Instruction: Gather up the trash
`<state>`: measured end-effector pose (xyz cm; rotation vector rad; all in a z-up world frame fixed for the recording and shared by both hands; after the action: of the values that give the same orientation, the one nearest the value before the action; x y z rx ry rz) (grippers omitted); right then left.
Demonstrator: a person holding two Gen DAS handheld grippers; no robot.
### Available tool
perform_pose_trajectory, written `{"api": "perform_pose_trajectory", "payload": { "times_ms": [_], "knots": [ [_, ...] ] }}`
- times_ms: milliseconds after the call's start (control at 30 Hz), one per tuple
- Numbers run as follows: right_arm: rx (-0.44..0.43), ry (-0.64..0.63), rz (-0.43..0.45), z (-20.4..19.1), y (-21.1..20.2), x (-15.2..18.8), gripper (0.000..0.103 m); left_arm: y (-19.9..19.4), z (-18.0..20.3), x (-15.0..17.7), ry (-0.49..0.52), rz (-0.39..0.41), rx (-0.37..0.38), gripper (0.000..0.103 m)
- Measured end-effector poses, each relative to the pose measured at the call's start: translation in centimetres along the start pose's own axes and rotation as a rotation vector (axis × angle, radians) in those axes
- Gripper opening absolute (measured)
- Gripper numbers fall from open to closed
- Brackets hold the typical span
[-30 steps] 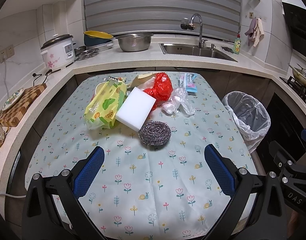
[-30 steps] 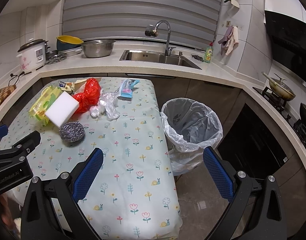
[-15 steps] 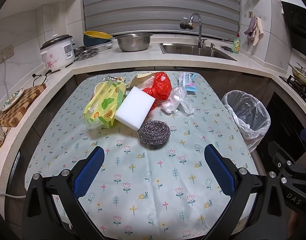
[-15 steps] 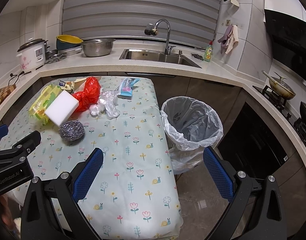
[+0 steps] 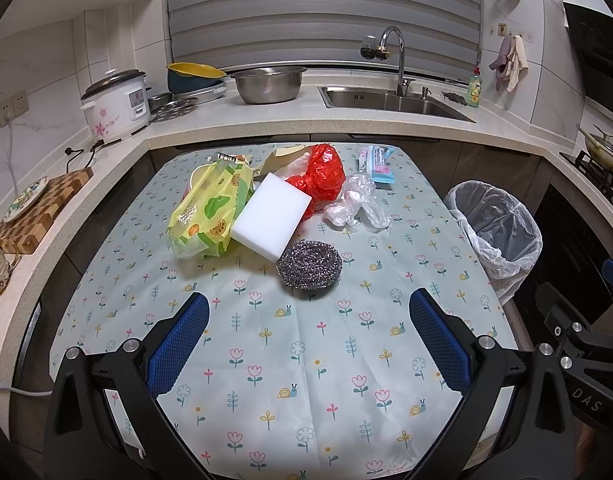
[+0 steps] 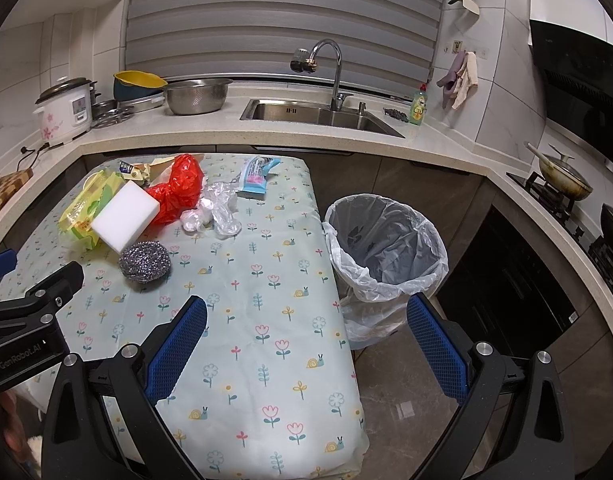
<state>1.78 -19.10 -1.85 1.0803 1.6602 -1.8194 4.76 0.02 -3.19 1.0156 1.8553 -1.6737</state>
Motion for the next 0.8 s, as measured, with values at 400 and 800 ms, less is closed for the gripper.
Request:
{"api": "perform_pose_trajectory", "payload": {
  "times_ms": [400, 800],
  "knots": [
    [-0.016, 0.005, 0.003, -0.41, 0.23, 0.21, 0.096, -0.03, 0.04, 0.18, -0.001, 0.0, -0.002, 0.096],
    [-0.016, 0.008, 0.0, -0.71, 0.51, 0.32, 0.096, 0.32, -0.06, 0.6, 0.001, -0.002, -0.003, 0.096]
  ]
}}
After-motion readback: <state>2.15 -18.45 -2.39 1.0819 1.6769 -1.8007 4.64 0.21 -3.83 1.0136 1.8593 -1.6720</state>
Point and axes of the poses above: each gripper's, at about its wrist camera, not at the fingertips, and y roughly the way its jaws point, z to its right, x to its underside, the point moved 6 cm from there along y, roughly the way its jaws point, and after that the axes turned 12 degrees about y, right-handed, at the moved point
